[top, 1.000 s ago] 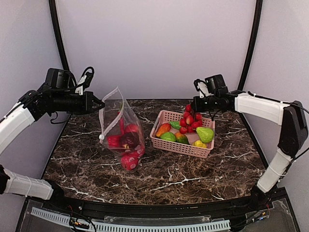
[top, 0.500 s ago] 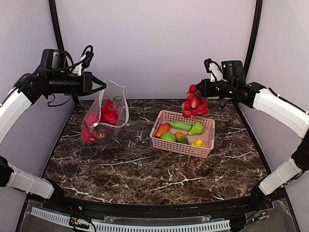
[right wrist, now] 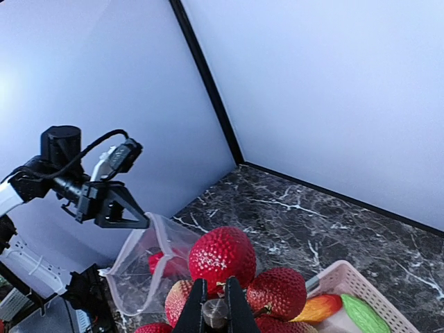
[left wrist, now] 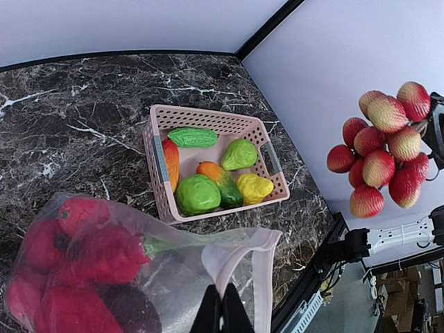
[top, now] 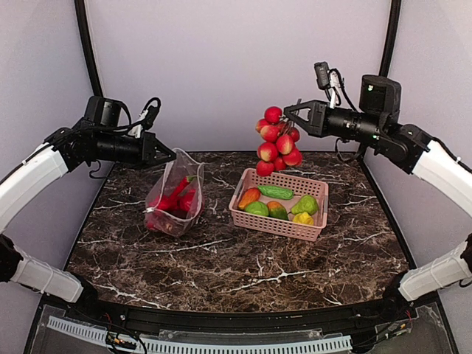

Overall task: Place the food in the zip-top bag and seal the zipper
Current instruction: Place the fake fruit in the zipper food storage bag.

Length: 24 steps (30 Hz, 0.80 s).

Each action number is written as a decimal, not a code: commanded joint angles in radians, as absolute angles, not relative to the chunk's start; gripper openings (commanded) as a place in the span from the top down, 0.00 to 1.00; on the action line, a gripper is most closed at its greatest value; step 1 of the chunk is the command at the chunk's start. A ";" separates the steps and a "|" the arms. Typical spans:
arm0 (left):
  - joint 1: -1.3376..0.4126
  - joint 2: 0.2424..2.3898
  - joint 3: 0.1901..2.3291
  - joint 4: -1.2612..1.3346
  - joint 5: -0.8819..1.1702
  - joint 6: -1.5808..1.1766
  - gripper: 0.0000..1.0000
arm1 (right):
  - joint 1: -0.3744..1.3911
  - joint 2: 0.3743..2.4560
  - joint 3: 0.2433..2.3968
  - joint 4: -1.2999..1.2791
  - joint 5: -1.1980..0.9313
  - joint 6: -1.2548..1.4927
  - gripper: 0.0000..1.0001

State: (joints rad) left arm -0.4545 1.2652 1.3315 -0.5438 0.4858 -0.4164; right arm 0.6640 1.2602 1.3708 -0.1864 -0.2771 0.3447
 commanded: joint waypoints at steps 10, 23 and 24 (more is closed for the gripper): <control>-0.456 1.234 1.334 -0.516 0.520 -0.427 0.99 | 1.019 1.432 1.502 0.211 -0.255 0.408 1.00; -0.455 1.222 1.340 -0.539 0.489 -0.416 0.99 | 1.129 1.694 1.511 0.507 -0.189 0.413 1.00; -0.456 1.220 1.342 -0.539 0.488 -0.414 0.99 | 1.132 1.700 1.503 0.502 -0.162 0.393 1.00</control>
